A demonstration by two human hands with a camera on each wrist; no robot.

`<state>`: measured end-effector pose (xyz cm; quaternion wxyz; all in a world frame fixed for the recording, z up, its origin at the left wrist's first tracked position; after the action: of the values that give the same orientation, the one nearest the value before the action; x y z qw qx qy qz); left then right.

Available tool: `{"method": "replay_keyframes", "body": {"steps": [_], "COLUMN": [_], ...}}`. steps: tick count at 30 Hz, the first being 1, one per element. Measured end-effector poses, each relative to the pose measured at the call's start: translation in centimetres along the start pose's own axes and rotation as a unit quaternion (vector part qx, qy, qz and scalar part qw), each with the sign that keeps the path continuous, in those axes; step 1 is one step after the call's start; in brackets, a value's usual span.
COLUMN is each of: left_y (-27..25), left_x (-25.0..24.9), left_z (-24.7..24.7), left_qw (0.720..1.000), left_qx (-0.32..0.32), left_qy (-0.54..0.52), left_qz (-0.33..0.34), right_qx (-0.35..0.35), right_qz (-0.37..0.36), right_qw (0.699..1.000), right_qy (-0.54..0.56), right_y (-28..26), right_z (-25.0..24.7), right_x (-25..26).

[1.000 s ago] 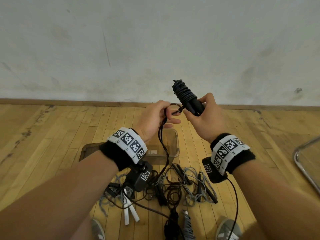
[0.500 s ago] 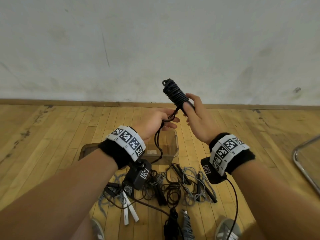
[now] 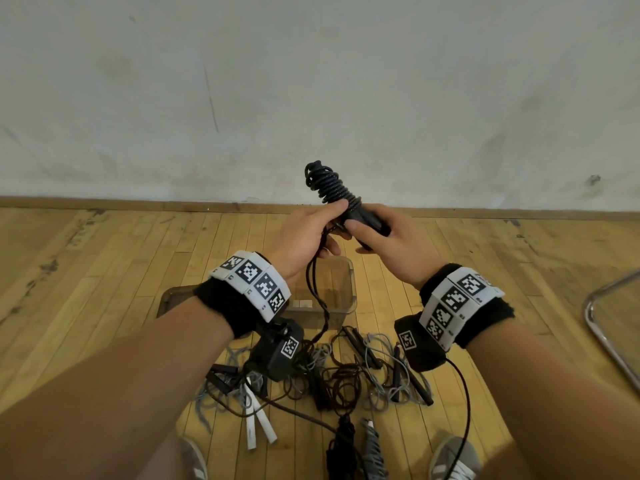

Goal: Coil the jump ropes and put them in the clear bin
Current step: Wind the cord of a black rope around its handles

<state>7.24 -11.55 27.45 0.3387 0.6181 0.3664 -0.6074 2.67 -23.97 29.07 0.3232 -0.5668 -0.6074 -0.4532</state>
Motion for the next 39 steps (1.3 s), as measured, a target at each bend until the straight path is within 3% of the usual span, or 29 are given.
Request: {"method": "replay_keyframes", "body": {"steps": [7,13,23,30,36,39], "left_y": [-0.4,-0.5,-0.2,-0.3,0.0,0.0], "left_x": [-0.4,0.0,0.8,0.9,1.8,1.6], "left_z": [1.0,1.0,0.5,0.8,-0.2,-0.4], "left_qw": [0.997,0.996,0.994,0.988,0.990,0.994], "left_qx": [0.040,0.042,0.045,0.082,0.044,0.031], "left_qy": [0.058,0.084,0.101,0.128,0.134,0.098], "left_qz": [0.009,0.000,0.006,0.007,-0.015,-0.026], "right_qx": [-0.029,-0.118,-0.144,-0.141,-0.080,-0.047], "right_qz": [0.007,0.020,0.013,0.044,0.104,0.100], "right_qw": [0.999,0.990,0.989,0.989,0.991,0.994], "right_qy": [0.019,0.077,-0.016,-0.026,0.029,0.007], "right_y": [-0.5,-0.6,-0.9,-0.6,-0.4,-0.3], "right_z": [-0.7,-3.0,-4.2,-4.7,-2.6,-1.6], "right_x": [-0.2,-0.4,-0.3,-0.9,-2.4,-2.3]}}
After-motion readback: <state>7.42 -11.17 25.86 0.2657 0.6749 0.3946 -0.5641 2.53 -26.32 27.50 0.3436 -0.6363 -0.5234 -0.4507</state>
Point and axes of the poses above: each hand's wrist, its own y-axis towards the middle knuckle, its own z-axis out of the palm, x = y × z, the point moved 9 cm from there along y, towards the middle knuckle, and after that the axes turned 3 degrees about y, right-handed, at the moved point
